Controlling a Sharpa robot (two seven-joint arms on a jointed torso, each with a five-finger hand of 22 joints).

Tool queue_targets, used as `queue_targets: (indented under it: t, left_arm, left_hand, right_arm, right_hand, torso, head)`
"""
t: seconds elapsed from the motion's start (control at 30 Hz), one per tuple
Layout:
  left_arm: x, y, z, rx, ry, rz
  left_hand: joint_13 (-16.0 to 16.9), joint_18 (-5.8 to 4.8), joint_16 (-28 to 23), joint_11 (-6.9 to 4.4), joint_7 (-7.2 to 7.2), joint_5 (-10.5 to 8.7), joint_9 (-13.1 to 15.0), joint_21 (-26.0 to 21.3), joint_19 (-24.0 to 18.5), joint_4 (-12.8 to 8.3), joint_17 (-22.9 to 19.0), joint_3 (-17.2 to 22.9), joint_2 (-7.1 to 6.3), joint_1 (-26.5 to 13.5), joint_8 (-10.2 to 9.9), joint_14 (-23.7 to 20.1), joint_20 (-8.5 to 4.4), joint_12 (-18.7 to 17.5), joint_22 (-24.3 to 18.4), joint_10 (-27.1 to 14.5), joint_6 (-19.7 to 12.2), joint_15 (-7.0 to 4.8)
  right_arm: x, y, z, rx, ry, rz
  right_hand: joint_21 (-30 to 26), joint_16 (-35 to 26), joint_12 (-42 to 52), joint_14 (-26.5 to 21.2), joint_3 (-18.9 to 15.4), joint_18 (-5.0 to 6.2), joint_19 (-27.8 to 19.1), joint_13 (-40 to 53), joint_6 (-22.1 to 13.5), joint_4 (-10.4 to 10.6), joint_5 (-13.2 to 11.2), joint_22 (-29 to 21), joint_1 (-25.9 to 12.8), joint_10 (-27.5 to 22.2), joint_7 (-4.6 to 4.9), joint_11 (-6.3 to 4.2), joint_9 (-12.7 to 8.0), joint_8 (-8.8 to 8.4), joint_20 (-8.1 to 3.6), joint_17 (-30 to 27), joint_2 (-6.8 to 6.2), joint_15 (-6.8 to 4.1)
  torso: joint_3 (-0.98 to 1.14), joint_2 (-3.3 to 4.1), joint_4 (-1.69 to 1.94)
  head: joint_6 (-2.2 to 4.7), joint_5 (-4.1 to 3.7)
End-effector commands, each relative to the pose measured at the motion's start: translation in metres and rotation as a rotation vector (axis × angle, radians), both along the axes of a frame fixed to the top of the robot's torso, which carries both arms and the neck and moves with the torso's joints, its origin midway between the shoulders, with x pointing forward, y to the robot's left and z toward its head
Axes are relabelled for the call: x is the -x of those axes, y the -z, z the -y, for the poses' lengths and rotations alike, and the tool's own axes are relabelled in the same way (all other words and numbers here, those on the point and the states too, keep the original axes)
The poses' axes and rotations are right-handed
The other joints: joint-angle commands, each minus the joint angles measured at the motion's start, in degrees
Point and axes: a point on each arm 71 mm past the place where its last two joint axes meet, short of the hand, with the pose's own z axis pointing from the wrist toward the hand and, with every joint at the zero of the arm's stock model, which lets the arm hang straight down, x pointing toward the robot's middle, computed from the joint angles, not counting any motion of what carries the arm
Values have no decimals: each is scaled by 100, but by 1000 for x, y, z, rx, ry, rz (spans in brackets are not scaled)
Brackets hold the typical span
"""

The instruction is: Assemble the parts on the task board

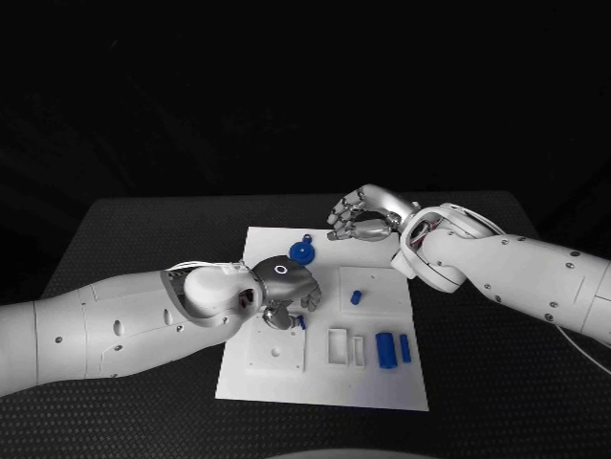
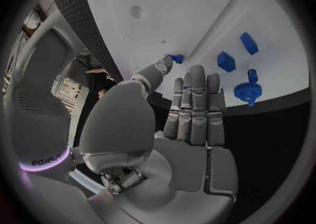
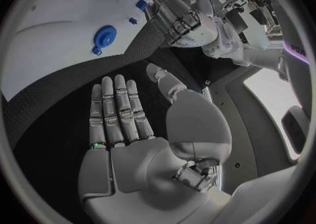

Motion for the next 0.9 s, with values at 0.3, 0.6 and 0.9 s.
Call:
queue_targets:
  t: [0.3, 0.6, 0.9]
  left_arm:
    - [2, 8, 5, -36, 35, -37]
    - [-2, 13, 1, -60, 20, -33]
    - [-4, 20, 0, -77, 6, -47]
  left_hand:
    - [56, -21, 143, -25, -39, 0, 7, 89, -89, -46, 105, -33, 87, 116, 49, -80, -16, 51, 151, -39, 70, -20]
    - [121, -64, 429, -61, -71, 5, -22, 246, -148, -174, 275, -15, 189, 227, 41, -90, -66, 49, 155, -62, 109, -71]
    - [148, -84, 649, -70, -74, 7, -53, 363, -207, -267, 375, 25, 289, 279, 11, -94, -90, 22, 152, -147, 91, -94]
  right_arm:
    - [0, 0, -1, 19, -3, 5]
    - [0, 0, -1, 13, -2, 2]
    - [0, 0, -2, 11, -5, -2]
  right_hand:
    - [-37, -36, 25, 44, -15, -36, 39, 9, 34, 4, -35, 12, 62, 42, -26, -2, -5, 25, -7, 8, 9, -15]
    - [-40, -37, 27, 46, -12, -36, 43, 11, 36, 8, -35, 14, 58, 42, -27, -2, -5, 26, -6, 9, 17, -15]
    - [-44, -38, 29, 49, -9, -36, 48, 13, 39, 14, -36, 16, 46, 44, -28, -3, -6, 27, -3, 10, 25, -16]
  torso:
    - [5, 3, -7]
    - [5, 2, 1]
    - [4, 2, -8]
  head:
    - [-37, -13]
    - [-57, -33]
    - [-70, -48]
